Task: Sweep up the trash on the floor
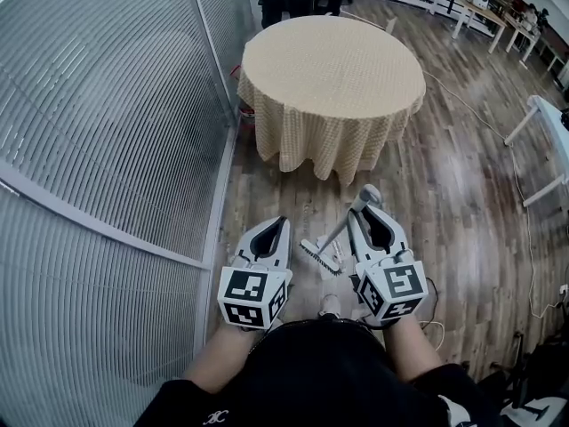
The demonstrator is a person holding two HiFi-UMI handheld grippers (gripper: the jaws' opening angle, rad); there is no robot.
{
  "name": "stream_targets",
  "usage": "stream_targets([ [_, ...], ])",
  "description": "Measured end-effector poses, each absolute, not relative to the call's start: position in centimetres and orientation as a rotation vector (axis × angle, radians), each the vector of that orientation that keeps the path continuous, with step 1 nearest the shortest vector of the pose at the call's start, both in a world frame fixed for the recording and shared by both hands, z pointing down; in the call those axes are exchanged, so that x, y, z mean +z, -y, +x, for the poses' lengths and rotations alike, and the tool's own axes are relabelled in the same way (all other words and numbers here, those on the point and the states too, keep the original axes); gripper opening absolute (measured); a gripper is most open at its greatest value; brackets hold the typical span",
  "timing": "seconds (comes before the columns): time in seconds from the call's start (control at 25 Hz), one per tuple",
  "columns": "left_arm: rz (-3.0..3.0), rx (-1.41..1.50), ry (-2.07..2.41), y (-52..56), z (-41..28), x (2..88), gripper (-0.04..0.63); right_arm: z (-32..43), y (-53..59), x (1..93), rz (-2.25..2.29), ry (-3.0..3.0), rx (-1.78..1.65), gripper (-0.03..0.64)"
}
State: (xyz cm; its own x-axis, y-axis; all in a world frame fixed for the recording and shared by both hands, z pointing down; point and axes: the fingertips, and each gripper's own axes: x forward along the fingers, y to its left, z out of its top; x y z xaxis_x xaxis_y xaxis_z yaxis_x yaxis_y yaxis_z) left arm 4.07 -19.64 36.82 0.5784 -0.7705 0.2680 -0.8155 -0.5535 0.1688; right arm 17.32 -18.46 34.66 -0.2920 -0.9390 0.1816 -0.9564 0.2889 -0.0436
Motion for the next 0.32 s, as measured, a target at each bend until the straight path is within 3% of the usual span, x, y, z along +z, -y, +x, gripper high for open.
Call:
stream_targets([
  [0.32, 2.558, 0.229, 1.283, 19.76, 4.37, 35.97, -0.003, 17.56, 18.75, 34.77, 1.802, 2.412, 0.252, 0.097],
])
